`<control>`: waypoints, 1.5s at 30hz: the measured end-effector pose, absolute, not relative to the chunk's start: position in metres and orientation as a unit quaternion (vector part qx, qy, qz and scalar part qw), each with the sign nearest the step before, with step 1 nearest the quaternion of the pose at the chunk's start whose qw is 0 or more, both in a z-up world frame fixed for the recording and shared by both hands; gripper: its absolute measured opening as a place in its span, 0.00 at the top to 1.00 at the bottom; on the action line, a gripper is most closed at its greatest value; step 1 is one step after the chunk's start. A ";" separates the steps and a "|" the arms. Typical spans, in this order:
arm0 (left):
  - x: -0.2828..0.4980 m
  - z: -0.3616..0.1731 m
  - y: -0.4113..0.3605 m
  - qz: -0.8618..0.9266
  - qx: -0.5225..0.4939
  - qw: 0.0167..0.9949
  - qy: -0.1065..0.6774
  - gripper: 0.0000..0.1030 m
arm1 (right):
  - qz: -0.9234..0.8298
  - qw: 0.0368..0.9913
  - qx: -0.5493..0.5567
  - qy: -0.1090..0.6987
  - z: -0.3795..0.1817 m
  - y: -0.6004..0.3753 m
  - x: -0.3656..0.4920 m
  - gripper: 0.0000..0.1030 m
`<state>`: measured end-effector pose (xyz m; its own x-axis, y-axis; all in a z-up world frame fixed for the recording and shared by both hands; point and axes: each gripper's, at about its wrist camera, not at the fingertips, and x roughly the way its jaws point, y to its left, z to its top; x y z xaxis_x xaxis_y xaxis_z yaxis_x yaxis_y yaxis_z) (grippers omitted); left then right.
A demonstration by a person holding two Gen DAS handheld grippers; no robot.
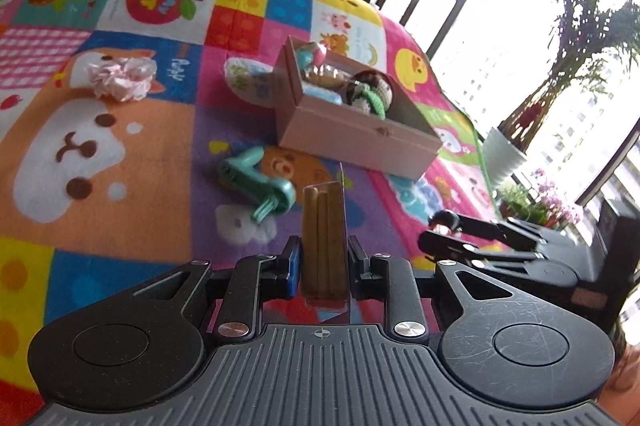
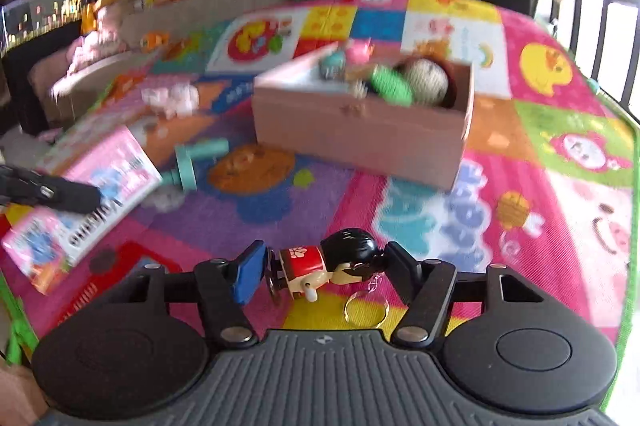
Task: Organize objects
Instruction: 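Drop the sticks into the pink box with the left gripper while the right places the figure inside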
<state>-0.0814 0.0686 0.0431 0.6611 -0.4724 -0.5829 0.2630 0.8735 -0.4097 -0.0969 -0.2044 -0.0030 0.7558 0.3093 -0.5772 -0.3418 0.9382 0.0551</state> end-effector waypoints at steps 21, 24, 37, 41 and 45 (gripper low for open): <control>0.122 0.040 -0.001 -0.174 -0.109 0.936 0.286 0.72 | 0.098 0.964 0.038 0.243 0.029 -0.269 -0.099 0.37; 0.106 0.051 0.015 -0.176 -0.115 0.941 0.266 0.73 | 0.096 0.964 0.040 0.243 0.029 -0.270 -0.094 0.37; 0.006 0.053 0.048 -0.205 -0.135 0.931 0.272 0.73 | 0.124 0.962 0.114 0.213 0.140 -0.269 0.014 0.23; -0.016 0.031 0.063 -0.199 -0.109 0.923 0.310 0.73 | 0.105 0.966 0.124 0.203 0.137 -0.266 0.017 0.15; -0.029 0.014 0.082 -0.180 -0.115 0.919 0.331 0.73 | 0.077 0.967 0.104 0.217 0.104 -0.257 0.007 0.09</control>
